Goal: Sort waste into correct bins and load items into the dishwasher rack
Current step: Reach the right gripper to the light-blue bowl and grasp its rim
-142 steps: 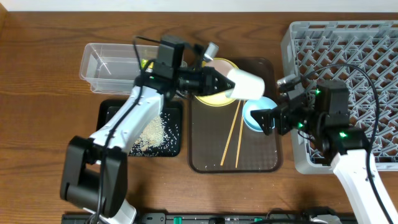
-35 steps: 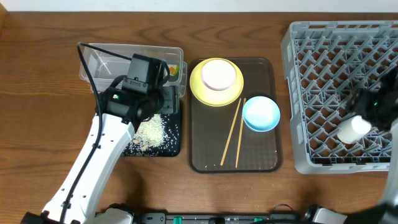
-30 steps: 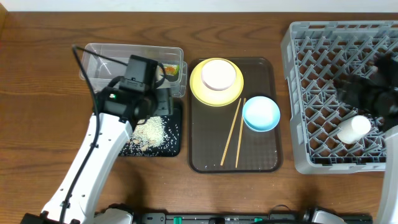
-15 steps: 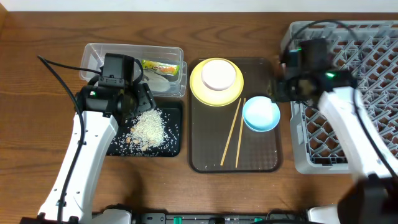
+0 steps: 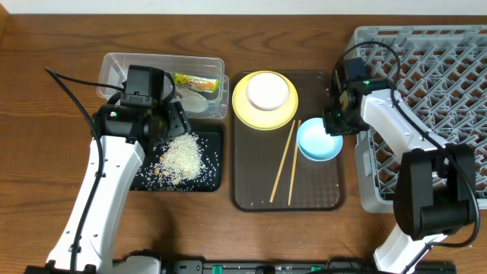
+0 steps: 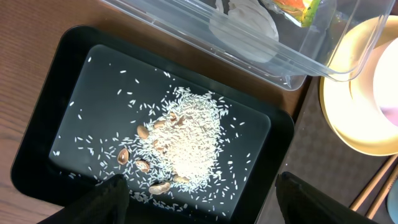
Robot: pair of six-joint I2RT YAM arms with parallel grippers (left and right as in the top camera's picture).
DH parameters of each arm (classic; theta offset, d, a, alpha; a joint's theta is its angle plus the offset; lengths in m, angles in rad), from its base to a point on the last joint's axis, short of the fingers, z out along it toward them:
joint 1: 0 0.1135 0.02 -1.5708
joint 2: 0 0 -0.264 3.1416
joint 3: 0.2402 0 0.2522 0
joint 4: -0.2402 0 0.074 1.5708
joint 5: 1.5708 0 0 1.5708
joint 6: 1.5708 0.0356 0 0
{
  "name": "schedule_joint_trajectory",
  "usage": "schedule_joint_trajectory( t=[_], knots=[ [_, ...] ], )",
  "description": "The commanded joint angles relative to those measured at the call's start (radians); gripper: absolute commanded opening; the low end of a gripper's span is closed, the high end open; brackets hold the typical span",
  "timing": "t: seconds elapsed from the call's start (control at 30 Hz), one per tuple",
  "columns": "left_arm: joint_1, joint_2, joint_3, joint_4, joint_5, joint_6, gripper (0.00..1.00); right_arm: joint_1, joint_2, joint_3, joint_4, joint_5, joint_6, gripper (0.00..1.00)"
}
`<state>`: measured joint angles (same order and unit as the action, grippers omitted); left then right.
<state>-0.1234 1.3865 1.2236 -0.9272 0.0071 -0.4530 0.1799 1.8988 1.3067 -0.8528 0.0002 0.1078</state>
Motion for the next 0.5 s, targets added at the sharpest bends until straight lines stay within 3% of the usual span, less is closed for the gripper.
schedule_joint_trajectory(
  t=[0.0, 0.1, 0.47],
  knots=[
    [0.005, -0.006, 0.009, -0.005, -0.018, -0.014, 0.78, 0.011, 0.016, -0.002, -0.008, 0.014, 0.012, 0.12],
    [0.005, -0.006, 0.009, -0.005, -0.018, -0.014, 0.78, 0.011, 0.016, -0.002, -0.015, 0.014, 0.012, 0.01],
    [0.005, -0.006, 0.009, -0.007, -0.018, -0.013, 0.78, -0.037, -0.117, 0.076, -0.069, 0.025, 0.011, 0.01]
  ],
)
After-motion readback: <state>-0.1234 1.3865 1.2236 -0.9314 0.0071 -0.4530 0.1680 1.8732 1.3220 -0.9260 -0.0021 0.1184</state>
